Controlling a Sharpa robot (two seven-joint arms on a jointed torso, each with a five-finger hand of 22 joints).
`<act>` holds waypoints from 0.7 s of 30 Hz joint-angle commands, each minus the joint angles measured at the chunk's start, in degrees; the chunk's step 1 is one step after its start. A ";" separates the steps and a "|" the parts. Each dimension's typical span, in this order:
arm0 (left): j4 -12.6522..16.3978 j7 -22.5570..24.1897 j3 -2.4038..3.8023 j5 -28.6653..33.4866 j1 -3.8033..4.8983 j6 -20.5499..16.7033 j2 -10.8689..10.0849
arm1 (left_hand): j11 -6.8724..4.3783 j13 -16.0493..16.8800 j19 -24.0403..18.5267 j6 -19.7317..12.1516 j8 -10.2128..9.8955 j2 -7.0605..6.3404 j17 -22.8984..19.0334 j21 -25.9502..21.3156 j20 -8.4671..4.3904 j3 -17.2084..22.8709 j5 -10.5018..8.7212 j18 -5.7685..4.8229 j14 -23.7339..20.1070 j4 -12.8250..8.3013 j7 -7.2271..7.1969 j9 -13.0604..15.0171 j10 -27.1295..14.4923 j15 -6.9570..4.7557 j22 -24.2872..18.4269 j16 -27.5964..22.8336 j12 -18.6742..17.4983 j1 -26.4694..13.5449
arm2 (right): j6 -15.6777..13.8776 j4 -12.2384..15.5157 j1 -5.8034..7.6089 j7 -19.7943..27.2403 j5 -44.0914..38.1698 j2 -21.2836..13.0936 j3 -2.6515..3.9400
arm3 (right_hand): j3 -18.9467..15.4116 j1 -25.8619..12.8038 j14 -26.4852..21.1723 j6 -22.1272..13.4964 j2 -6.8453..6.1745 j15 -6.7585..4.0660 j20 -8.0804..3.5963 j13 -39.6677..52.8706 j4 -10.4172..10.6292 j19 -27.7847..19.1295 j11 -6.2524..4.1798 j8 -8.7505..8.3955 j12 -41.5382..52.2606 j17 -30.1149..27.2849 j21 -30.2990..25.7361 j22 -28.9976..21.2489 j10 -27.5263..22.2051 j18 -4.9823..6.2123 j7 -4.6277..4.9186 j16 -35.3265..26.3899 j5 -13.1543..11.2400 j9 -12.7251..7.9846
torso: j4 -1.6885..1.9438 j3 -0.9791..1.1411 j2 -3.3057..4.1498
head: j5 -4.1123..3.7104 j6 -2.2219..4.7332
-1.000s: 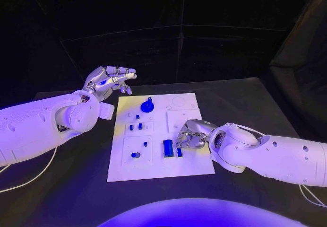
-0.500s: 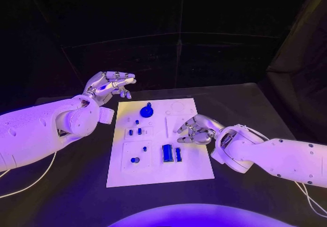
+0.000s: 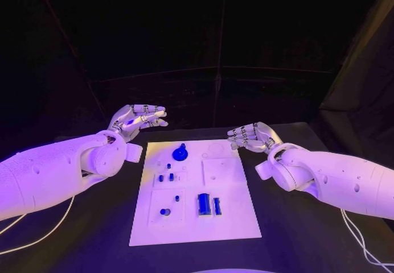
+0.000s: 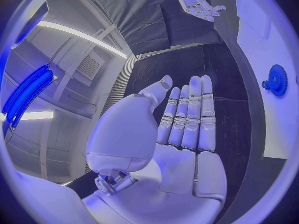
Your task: Assemble the parts on the task board
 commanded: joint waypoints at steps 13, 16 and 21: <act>0.35 0.92 1.30 0.60 -2.57 -5.25 1.00 | -3.59 -3.60 -28.17 -28.82 -8.25 3.23 -11.29 -11.43 -3.99 -10.40 -2.67 -4.05 -28.21 4.41 -5.08 -3.80 -29.33 -1.83 -12.38 -18.31 -6.71 -36.49 | -3.57 -0.16 -0.98 5.52 10.88 1.67 1.77 | -5.65 -41.48 -29.37 -27.10 3.77 -5.65 -4.38 -13.21 -6.13 -25.83 -3.43 -4.29 -5.85 -11.36 -12.41 -12.30 -29.69 -4.06 -5.38 -11.92 -5.47 -3.86 | 1.89 0.44 -2.86 | 1.67 4.11; 2.88 1.10 2.42 0.19 -4.10 -9.73 0.80 | -4.20 -3.60 -30.89 -32.50 -8.25 3.23 -11.29 -12.01 -4.92 -11.69 -2.67 -4.42 -31.57 4.41 -5.85 -3.80 -33.08 -6.10 -13.36 -19.48 -10.81 -41.26 | -8.05 4.12 -2.05 7.32 15.09 0.85 2.82 | -6.50 -46.93 -33.47 -30.74 3.77 -5.65 -5.23 -13.21 -6.13 -29.59 -7.90 -4.29 -5.85 -12.08 -13.22 -13.25 -33.81 -4.67 -6.15 -11.92 -6.24 -3.86 | 2.56 0.58 -3.71 | 1.98 4.80; 7.80 1.46 4.62 -0.60 -7.09 -18.48 0.40 | -8.42 -3.60 -34.34 -37.15 -8.25 3.23 -11.29 -16.10 -6.09 -13.29 -2.67 -5.04 -35.82 4.41 -6.79 -3.80 -37.84 -6.10 -14.60 -21.01 -10.81 -47.32 | -14.06 9.85 -3.48 9.74 20.72 -0.26 4.24 | -7.40 -53.50 -38.42 -35.15 3.77 -5.65 -6.24 -13.21 -6.13 -34.13 -7.90 -4.29 -5.85 -16.88 -14.23 -14.40 -38.75 -5.30 -7.08 -11.92 -7.15 -3.86 | 2.71 0.61 -3.89 | 2.04 4.95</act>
